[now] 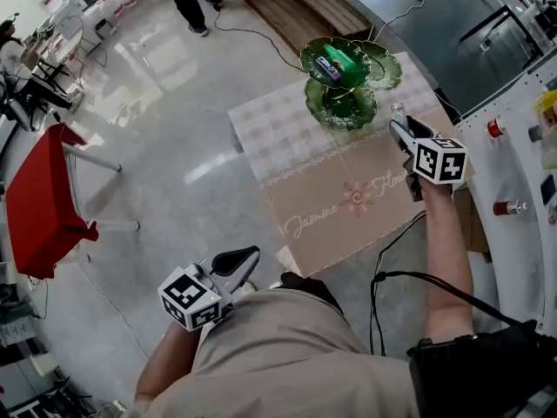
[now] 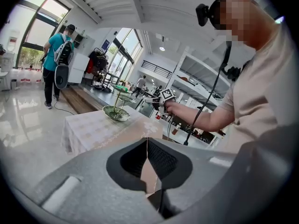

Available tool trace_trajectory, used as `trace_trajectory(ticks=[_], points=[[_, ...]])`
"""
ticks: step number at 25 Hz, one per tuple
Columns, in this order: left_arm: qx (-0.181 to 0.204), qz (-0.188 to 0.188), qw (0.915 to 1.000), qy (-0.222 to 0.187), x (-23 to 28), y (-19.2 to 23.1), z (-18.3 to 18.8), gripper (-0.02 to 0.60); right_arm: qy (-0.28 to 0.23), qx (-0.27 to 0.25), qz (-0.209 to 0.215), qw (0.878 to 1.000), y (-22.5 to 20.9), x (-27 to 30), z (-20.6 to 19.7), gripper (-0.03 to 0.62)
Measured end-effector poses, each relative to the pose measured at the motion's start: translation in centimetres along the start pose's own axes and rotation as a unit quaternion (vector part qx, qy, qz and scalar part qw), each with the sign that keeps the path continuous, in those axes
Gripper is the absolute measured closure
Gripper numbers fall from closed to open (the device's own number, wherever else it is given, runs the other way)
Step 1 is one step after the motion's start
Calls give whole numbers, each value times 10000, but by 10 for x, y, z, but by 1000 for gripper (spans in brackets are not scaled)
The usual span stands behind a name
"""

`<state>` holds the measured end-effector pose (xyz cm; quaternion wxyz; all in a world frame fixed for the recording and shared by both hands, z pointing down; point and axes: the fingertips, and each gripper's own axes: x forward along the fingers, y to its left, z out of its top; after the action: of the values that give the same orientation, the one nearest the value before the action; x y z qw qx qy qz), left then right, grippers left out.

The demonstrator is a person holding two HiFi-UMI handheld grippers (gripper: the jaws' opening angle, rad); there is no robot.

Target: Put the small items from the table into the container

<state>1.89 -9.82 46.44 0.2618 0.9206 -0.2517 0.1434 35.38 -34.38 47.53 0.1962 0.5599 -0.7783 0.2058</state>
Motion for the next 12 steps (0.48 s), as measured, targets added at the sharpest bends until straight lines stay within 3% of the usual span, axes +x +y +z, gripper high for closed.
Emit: trace_trajectory(ticks=[7, 12], points=[[-90, 265, 9993, -249, -31, 9, -4, 572, -89, -723, 419, 9965, 53, 25, 73, 396], [-201, 501, 9978, -395, -52, 15, -10, 572, -29, -982, 692, 9927, 86, 65, 104, 395]])
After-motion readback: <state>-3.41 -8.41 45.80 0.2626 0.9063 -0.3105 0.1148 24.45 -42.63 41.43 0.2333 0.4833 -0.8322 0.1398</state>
